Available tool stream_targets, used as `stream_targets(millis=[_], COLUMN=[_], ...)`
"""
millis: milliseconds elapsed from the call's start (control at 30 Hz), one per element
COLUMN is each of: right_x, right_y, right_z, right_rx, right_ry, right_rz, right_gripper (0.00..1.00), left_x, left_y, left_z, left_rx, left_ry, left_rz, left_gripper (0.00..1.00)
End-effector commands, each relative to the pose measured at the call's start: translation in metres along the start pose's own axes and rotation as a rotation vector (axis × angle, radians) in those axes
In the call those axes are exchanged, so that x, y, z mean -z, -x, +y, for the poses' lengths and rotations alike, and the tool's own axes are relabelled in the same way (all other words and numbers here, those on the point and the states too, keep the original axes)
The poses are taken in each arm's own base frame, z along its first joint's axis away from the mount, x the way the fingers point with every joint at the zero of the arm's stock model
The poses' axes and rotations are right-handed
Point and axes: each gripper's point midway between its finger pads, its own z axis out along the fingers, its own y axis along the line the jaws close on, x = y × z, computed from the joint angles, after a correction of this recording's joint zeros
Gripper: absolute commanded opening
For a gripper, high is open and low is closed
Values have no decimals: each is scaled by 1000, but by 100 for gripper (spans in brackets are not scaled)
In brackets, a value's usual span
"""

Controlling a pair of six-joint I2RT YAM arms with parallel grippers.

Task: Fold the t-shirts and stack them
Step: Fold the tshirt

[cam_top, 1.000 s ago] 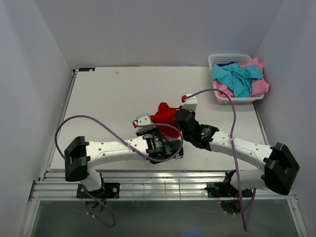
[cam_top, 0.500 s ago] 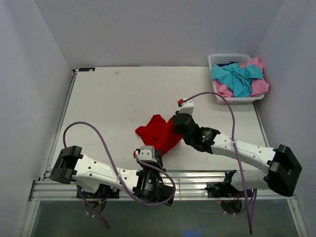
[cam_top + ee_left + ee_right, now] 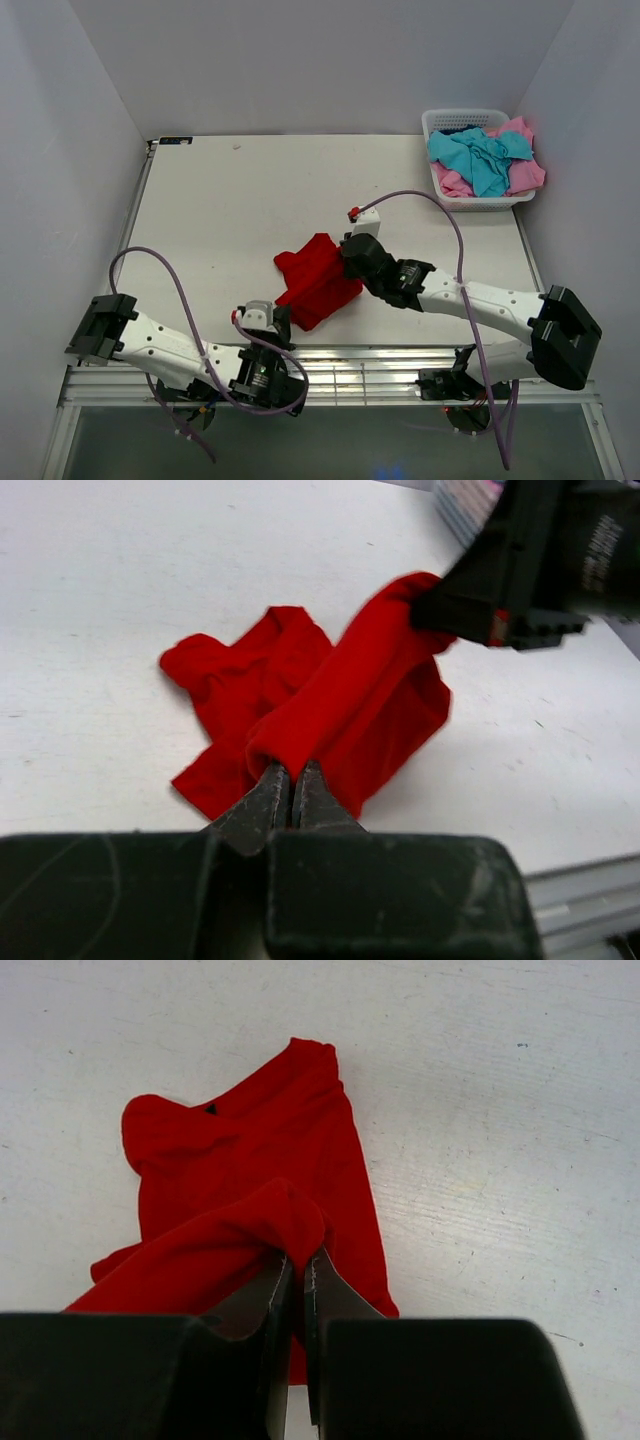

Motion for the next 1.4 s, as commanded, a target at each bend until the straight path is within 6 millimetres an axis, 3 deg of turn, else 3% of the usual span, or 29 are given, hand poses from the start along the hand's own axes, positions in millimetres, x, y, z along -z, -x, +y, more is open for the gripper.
stream_targets(millis=[0,100,233,400,600,867,1033,1067,1100,1133,1167,1233,1267,1367], right_x=[-9,-16,-24,-33,-53,-90,-107,-112,-115,-117,-119,-117,-110,-81], right_y=[28,26,34,40,41,33,34,37,42,53,59,83,107,150], right_z=[-86,-84,-80,-76,-78,-85,-92,-93,-92,-89,-92,-86,-85,-80], right_rx=[54,68,71,80,101,106,107,105,113,118,163,191,217,217], right_ry=[-405,-414,-427,-440,-440,-441,-459,-465,-466,-466,-487,-487,-499,-483], right_rz=[-128,-118,-128,-138,-129,-120,-131,-147,-161,-186,-193,-239,-273,-358], right_gripper=[8,8,8,8,8,8,8,16,27,39,61,72,98,97], left_x=[-18,-37,-66,-100,-112,-127,-149,-156,-160,-170,-178,-185,-191,-188], left_y=[18,21,25,8,7,0,-12,-20,-22,-19,-22,-10,10,53], left_z=[26,48,59,73,90,98,100,104,103,96,97,90,78,67], left_rx=[176,127,86,-15,-6,-17,-19,-49,-57,-41,-66,-126,-80,-70], left_ry=[72,202,362,521,596,654,714,734,745,752,770,787,783,781], left_rz=[-76,-114,-159,-176,-200,-211,-222,-216,-215,-223,-218,-193,-212,-216], left_gripper=[0,0,0,0,0,0,0,4,14,43,65,96,98,98])
